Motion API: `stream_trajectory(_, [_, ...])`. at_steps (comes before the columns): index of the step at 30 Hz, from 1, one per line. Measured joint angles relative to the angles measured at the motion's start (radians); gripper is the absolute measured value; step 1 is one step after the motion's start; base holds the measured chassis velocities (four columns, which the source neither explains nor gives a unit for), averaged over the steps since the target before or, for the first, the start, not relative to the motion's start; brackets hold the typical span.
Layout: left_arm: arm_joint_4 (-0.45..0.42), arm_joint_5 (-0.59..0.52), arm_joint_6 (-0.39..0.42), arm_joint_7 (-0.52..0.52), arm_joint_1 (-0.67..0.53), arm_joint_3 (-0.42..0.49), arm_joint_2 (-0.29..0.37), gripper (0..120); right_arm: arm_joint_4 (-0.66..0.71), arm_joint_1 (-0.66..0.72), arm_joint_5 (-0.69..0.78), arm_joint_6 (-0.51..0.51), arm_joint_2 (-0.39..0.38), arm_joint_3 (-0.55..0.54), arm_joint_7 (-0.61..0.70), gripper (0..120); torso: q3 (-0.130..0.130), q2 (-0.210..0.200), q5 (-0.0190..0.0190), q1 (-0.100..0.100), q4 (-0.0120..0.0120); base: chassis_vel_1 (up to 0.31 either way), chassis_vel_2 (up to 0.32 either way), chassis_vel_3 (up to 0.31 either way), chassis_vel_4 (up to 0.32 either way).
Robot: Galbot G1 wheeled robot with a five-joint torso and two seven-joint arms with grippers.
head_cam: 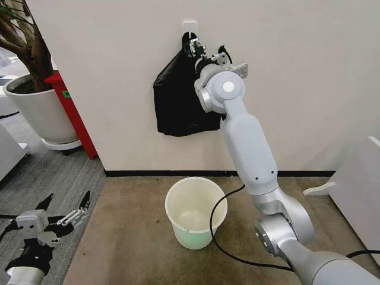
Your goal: Place the garbage bag over the trash bin.
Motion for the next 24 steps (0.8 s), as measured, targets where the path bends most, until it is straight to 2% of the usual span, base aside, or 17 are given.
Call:
stream_trajectory(5, [0.0,0.001,0.0,0.001,-0.001,0.001,-0.001,100,-0.003,0.001,0.0,0.003,0.0,-0.004,0.003,99,0.0,0.0,0.0,0.0,0.0,0.0,0.0,0.0,0.0])
stream_trajectory(15, [0.0,0.004,-0.002,0.004,-0.004,0.003,-0.003,100,-0.023,0.013,-0.005,0.007,0.0,-0.009,0.0,100,0.0,0.0,0.0,0.0,0.0,0.0,0.0,0.0,0.0])
stream_trajectory(19, [0.0,0.005,-0.003,0.006,-0.005,0.005,-0.004,100,-0.032,0.019,-0.009,0.008,0.0,-0.014,-0.004,90,0.0,0.0,0.0,0.0,0.0,0.0,0.0,0.0,0.0])
stream_trajectory(22, [0.0,0.006,-0.003,0.007,-0.006,0.005,-0.004,100,-0.034,0.021,-0.01,0.008,0.0,-0.018,-0.005,89,0.0,0.0,0.0,0.0,0.0,0.0,0.0,0.0,0.0])
stream_trajectory(24, [0.0,0.007,-0.004,0.008,-0.007,0.006,-0.005,100,-0.035,0.023,-0.011,0.009,0.0,-0.03,-0.009,82,0.0,0.0,0.0,0.0,0.0,0.0,0.0,0.0,0.0])
